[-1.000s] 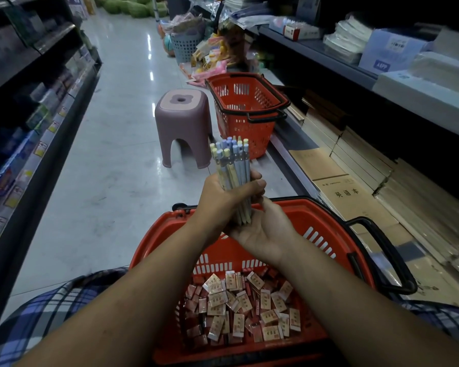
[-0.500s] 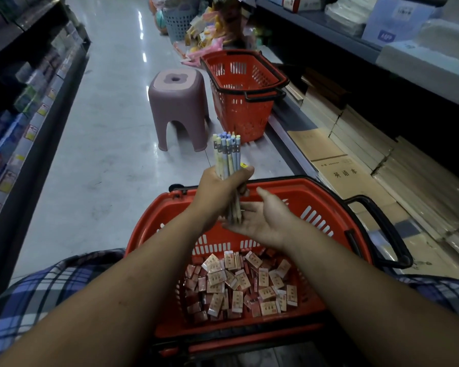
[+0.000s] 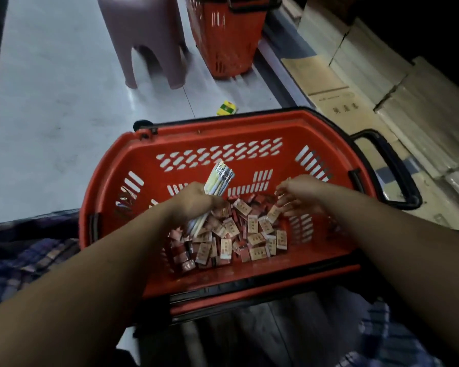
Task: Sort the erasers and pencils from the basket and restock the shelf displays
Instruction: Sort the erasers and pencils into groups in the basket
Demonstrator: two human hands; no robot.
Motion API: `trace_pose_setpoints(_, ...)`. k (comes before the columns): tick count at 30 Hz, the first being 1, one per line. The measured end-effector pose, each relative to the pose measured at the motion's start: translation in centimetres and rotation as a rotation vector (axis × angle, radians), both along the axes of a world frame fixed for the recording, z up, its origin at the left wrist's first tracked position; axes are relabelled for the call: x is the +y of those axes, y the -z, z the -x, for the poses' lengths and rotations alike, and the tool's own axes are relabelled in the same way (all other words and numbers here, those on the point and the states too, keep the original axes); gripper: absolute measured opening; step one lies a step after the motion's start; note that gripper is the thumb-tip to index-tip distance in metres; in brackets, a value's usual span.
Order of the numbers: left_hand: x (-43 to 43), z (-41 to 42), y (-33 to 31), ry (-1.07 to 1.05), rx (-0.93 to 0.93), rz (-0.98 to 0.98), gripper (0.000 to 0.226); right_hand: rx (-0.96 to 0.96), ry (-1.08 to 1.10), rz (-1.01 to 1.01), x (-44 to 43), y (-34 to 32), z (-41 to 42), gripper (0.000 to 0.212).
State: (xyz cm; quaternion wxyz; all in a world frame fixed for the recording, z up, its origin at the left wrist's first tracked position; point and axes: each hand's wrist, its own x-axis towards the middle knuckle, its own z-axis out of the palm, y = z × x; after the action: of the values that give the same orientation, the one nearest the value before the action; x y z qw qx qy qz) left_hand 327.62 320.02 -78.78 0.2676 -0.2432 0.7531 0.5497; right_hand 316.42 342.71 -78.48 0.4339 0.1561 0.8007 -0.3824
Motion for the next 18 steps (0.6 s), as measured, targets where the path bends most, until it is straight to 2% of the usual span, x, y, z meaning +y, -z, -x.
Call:
trace_pose_setpoints(4,0.4,-0.1,4.5,-0.049,-0.045,-0.003,0.024,-0.006,-0.171,-0.168,0.9,3.3,0.2,0.02)
trace_pose_setpoints(9,-1.3,0.2,7.5,0.039,-0.081,0.094,0.014,0.03,-0.497,-0.307,-0.4,6.2,0.7,0.025)
trace_pose_setpoints(12,-3.5,0.8,8.2,0.123,-0.117,0.168,0.023,0.08,-0.627,-0.339,-1.8,7.4,1.3,0.023)
trace_pose_setpoints(15,-6.1,1.2,8.6,0.174,-0.161,0.192,0.023,0.082,-0.663,-0.392,-2.5,8.5,1.2,0.023)
trace_pose_setpoints(18,-8.0,1.9,9.0,0.139,-0.169,0.205,0.025,0.086,-0.616,-0.42,-2.9,9.8,0.6,0.028)
